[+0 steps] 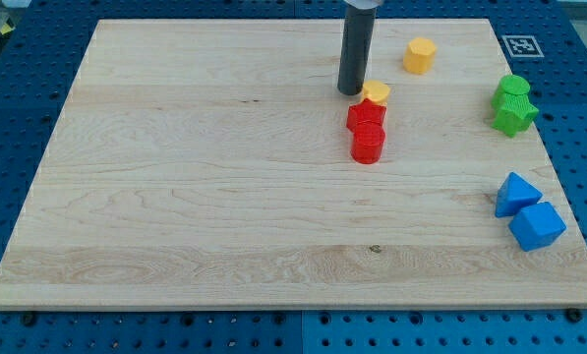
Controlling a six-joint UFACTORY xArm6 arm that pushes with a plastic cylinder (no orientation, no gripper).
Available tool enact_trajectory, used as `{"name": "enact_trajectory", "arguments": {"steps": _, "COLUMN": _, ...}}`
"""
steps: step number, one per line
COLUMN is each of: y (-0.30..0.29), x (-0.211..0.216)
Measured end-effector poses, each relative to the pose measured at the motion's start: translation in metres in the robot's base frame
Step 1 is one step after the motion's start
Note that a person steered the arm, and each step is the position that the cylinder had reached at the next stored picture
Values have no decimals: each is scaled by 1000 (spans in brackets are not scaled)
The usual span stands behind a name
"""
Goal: Push the hexagon diagonally to the heart
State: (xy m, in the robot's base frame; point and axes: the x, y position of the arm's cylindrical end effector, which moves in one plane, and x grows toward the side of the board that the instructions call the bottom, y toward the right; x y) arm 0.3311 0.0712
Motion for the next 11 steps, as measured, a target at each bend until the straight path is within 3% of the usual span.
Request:
{"name": "enact_trajectory", "arguments": {"steps": 1, "y": 0, "x": -30}}
{"name": "enact_trajectory", "arguments": {"steps": 3, "y": 0, "x": -34}}
{"name": "enact_trajectory", "arguments": {"steps": 5, "y": 0, "x": -91}}
{"name": "enact_trajectory", "arguments": {"steps": 6, "y": 28, "x": -111}}
{"name": "enact_trajectory", "arguments": {"steps": 9, "y": 123, "x": -105}}
{"name": "enact_trajectory", "arguments": {"steps": 11, "y": 126, "x": -64}}
